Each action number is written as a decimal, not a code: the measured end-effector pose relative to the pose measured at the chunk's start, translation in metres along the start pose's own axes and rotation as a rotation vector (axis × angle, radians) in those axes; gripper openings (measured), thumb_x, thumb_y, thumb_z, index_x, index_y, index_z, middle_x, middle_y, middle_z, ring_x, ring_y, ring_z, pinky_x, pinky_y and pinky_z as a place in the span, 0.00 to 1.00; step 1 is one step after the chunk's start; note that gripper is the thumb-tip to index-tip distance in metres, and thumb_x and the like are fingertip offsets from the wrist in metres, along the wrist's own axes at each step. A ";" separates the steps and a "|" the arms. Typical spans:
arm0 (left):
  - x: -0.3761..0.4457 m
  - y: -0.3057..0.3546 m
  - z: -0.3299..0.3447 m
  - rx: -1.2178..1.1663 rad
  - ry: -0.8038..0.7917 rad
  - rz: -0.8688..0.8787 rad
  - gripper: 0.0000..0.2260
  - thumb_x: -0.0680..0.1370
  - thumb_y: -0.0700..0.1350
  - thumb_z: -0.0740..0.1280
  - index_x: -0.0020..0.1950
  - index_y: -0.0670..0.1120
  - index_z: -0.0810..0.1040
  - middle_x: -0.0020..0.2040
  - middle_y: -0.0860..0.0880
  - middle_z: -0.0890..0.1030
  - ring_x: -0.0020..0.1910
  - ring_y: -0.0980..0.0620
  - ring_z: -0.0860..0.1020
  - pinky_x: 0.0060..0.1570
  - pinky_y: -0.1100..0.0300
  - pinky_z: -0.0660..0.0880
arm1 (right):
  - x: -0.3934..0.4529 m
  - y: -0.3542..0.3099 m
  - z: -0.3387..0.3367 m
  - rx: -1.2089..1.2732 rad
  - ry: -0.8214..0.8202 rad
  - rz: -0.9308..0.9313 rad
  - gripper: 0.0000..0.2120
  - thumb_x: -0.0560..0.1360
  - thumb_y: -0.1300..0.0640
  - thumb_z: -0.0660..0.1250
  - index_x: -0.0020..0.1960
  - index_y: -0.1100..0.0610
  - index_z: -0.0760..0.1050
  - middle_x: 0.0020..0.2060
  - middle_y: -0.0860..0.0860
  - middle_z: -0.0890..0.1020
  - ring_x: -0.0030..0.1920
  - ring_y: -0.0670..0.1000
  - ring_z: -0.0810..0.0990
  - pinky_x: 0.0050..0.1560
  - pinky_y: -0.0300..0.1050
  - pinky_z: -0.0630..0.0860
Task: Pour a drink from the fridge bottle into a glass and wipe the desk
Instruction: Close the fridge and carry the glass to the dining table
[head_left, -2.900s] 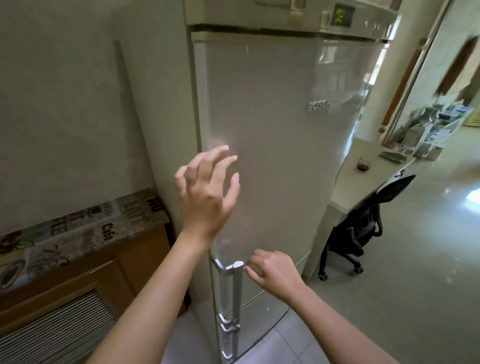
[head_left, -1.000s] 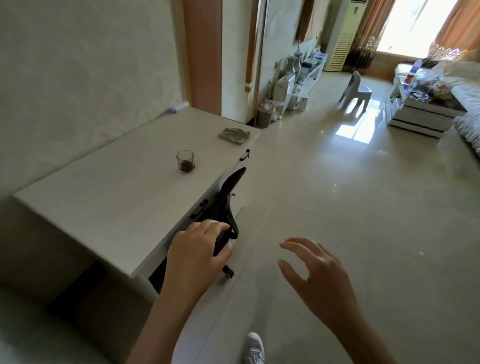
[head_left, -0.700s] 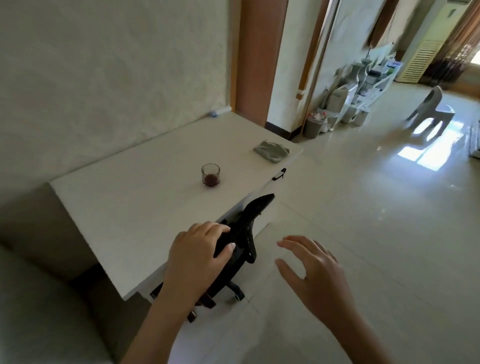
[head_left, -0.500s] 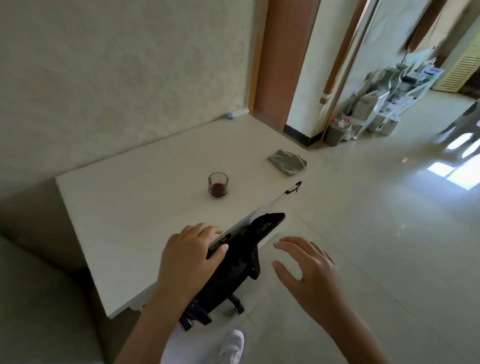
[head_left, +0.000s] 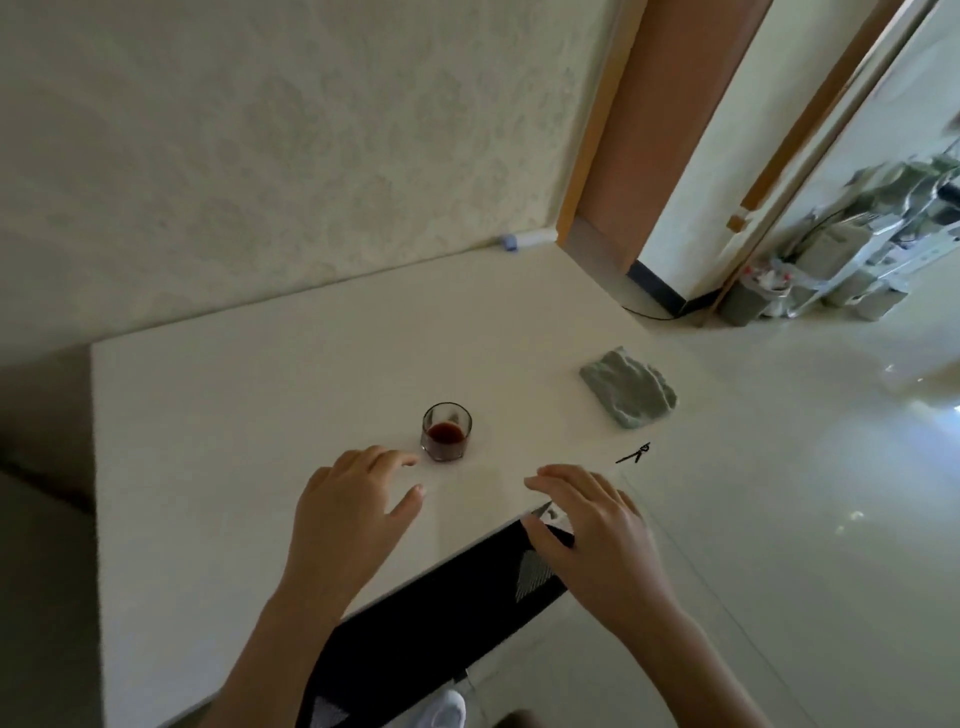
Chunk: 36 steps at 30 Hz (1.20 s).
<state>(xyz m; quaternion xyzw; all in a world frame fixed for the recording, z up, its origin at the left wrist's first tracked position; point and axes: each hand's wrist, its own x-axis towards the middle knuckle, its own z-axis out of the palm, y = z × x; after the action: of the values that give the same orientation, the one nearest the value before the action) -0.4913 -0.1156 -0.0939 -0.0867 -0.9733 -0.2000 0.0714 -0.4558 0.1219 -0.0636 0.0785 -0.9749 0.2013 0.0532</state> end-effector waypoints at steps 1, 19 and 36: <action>0.003 -0.004 0.001 0.000 0.014 -0.034 0.18 0.73 0.59 0.57 0.54 0.52 0.79 0.51 0.57 0.81 0.50 0.54 0.79 0.45 0.56 0.73 | 0.013 0.004 0.005 0.003 -0.025 -0.031 0.14 0.73 0.47 0.64 0.57 0.47 0.76 0.56 0.42 0.77 0.56 0.44 0.75 0.56 0.43 0.71; 0.039 -0.010 0.054 0.058 0.040 -0.542 0.17 0.75 0.56 0.60 0.58 0.49 0.78 0.53 0.54 0.81 0.51 0.52 0.79 0.46 0.54 0.76 | 0.188 0.057 0.129 -0.012 -0.485 -0.434 0.29 0.68 0.47 0.70 0.67 0.51 0.67 0.68 0.49 0.68 0.67 0.53 0.67 0.63 0.51 0.67; 0.039 -0.012 0.061 0.119 0.090 -0.710 0.16 0.75 0.55 0.61 0.57 0.49 0.79 0.53 0.54 0.82 0.51 0.53 0.79 0.46 0.56 0.74 | 0.216 0.065 0.170 -0.018 -0.695 -0.447 0.37 0.69 0.52 0.71 0.72 0.48 0.56 0.68 0.50 0.63 0.62 0.55 0.71 0.52 0.47 0.75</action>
<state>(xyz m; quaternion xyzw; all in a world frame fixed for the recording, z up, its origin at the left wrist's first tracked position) -0.5382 -0.0963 -0.1467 0.2699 -0.9486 -0.1588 0.0451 -0.6919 0.0835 -0.2149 0.3511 -0.8955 0.1377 -0.2362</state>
